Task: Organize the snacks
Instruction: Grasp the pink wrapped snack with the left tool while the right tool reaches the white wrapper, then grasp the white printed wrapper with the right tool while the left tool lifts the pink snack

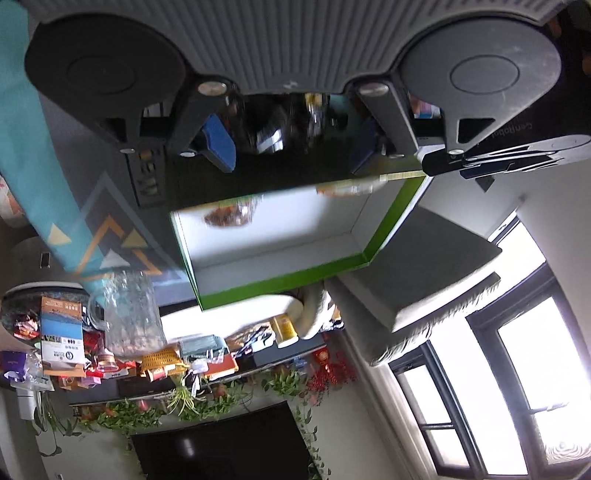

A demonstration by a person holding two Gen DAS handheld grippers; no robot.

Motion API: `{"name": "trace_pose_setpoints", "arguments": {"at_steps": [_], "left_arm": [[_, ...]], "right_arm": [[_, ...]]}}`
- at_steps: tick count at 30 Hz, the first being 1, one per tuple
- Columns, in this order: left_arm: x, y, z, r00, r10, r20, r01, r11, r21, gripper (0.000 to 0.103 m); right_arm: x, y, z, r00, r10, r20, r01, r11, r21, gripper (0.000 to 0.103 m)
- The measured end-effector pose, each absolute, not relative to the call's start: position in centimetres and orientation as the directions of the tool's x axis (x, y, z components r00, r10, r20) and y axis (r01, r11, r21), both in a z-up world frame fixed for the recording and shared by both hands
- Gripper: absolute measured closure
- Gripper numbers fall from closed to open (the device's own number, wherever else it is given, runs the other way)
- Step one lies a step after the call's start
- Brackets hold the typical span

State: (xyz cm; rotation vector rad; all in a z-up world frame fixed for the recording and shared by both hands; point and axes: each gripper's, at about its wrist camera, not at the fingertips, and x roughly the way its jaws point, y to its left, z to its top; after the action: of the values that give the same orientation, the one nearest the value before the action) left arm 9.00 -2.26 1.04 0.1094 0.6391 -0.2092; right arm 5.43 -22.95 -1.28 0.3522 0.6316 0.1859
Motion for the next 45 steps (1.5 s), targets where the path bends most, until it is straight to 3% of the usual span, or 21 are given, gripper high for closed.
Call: {"name": "trace_pose_setpoints", "arguments": {"at_steps": [8,20,22,24,32,39,43,45], "left_arm": [[8.0,-1.5,-2.1,0.705,-0.126,-0.698,0.207,0.978,0.032,0.05],[8.7,-1.4,-5.0,0.637,-0.142,-0.757,0.187,0.982,-0.026,0.049],[8.6,-1.2,-5.2,0.642,-0.16,-0.75,0.191,0.98,-0.046,0.056],[8.2,-1.0,-4.9,0.65,-0.185,-0.737,0.213,0.975,-0.056,0.069],[7.7,-0.7,-4.5,0.663,-0.196,-0.722,0.231,0.971,-0.051,0.077],[6.3,-0.3,-3.2,0.692,-0.235,-0.683,0.271,0.961,-0.055,0.093],[6.3,-0.1,-3.3,0.688,-0.243,-0.683,0.28,0.958,-0.059,0.093],[6.5,0.1,-3.6,0.685,-0.231,-0.691,0.265,0.963,-0.059,0.086]], "right_arm": [[3.6,-23.4,-2.8,0.762,0.288,-0.581,-0.051,0.92,0.389,0.031],[1.7,-20.9,-3.8,0.711,0.35,-0.61,-0.161,0.925,0.344,0.03],[1.6,-20.6,-4.0,0.701,0.365,-0.613,-0.173,0.921,0.35,0.03],[1.6,-20.3,-4.2,0.69,0.38,-0.616,-0.187,0.916,0.355,0.029],[2.0,-19.3,-4.7,0.668,0.396,-0.63,-0.191,0.909,0.37,0.029],[1.7,-18.4,-4.1,0.679,0.402,-0.614,-0.229,0.911,0.343,0.029],[1.6,-18.0,-3.6,0.682,0.441,-0.583,-0.27,0.893,0.36,0.029],[1.6,-17.7,-3.5,0.676,0.454,-0.581,-0.293,0.889,0.353,0.029]]}}
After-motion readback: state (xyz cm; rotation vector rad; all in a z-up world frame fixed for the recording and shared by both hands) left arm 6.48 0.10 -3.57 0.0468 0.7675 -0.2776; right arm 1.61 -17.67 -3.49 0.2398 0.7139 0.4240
